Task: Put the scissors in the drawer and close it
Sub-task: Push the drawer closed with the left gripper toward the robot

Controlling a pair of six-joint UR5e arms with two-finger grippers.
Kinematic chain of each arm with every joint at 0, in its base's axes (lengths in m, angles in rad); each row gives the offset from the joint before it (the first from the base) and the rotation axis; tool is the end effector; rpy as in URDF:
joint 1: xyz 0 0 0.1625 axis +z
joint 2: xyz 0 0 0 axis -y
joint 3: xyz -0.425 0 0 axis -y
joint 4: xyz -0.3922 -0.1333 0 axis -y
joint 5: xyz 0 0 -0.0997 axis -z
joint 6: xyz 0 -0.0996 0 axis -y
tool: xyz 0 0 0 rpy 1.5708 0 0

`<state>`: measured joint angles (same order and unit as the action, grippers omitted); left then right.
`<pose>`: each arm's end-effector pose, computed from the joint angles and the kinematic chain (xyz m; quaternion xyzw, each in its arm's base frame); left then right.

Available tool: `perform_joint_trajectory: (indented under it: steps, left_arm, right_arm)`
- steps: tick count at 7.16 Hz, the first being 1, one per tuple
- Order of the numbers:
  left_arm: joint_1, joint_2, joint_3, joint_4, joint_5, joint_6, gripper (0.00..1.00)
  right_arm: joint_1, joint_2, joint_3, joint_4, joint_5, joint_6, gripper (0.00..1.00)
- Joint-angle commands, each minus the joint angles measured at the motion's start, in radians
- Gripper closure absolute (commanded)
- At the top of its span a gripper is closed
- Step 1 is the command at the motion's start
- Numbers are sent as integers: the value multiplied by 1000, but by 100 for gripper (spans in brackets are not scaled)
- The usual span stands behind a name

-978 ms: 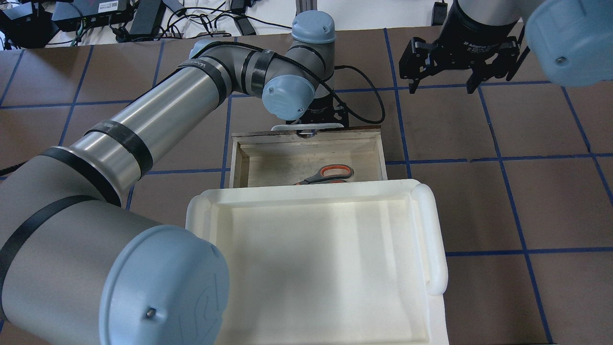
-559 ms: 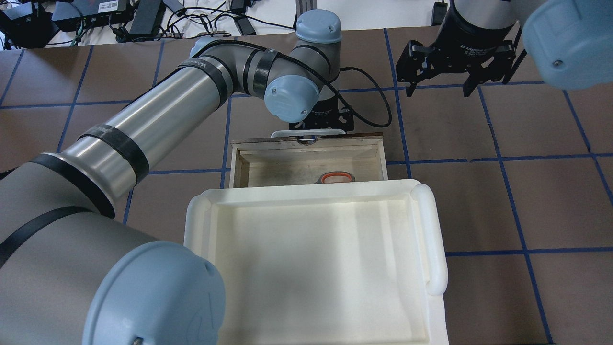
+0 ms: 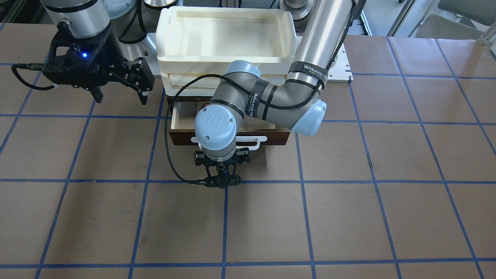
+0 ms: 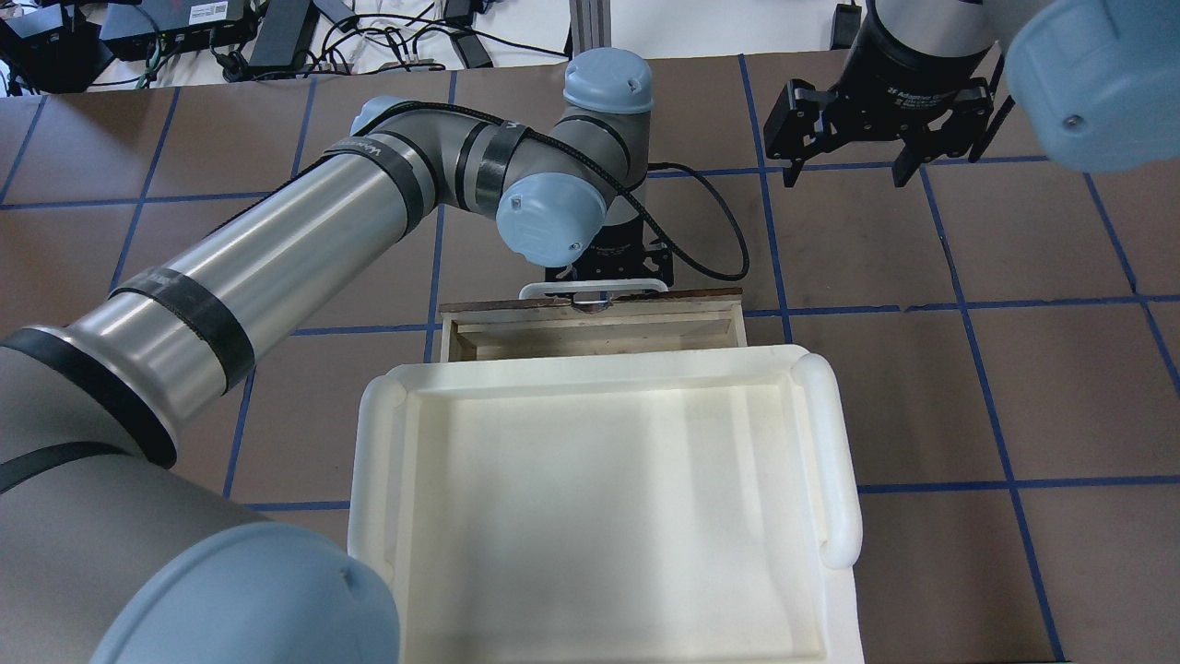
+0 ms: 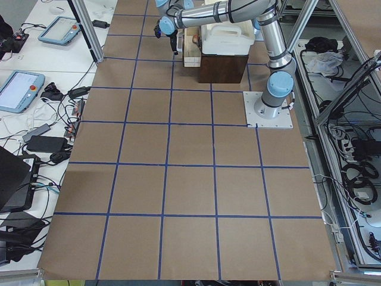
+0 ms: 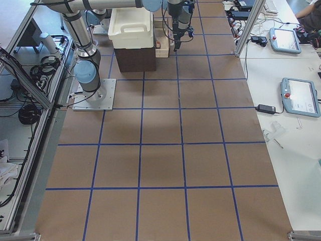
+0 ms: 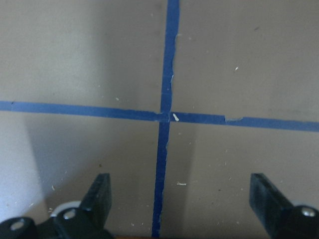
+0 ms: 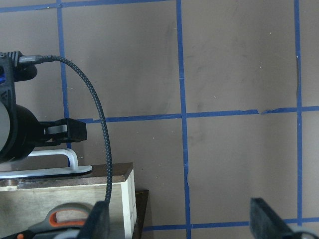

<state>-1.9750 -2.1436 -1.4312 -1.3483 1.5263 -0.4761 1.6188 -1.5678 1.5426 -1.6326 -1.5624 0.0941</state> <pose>-0.3874 -0.5554 0.2369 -0.0381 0.9935 0.1045 0.0248 0.1580 -0.4943 0.5068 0.0228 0.9988 -0.0431 0.0073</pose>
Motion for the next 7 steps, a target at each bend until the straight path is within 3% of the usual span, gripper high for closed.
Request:
perform_joint_trajectory:
  steps: [1,7]
  left_arm:
    - [-1,31,-38,-40,-5,-18,0]
    - [-57,88,-38,-176,-11,-7,0]
  right_arm:
    - [-5,-5,13,16,1,9,0]
    - [-13,-20,16,51,-10,23,0]
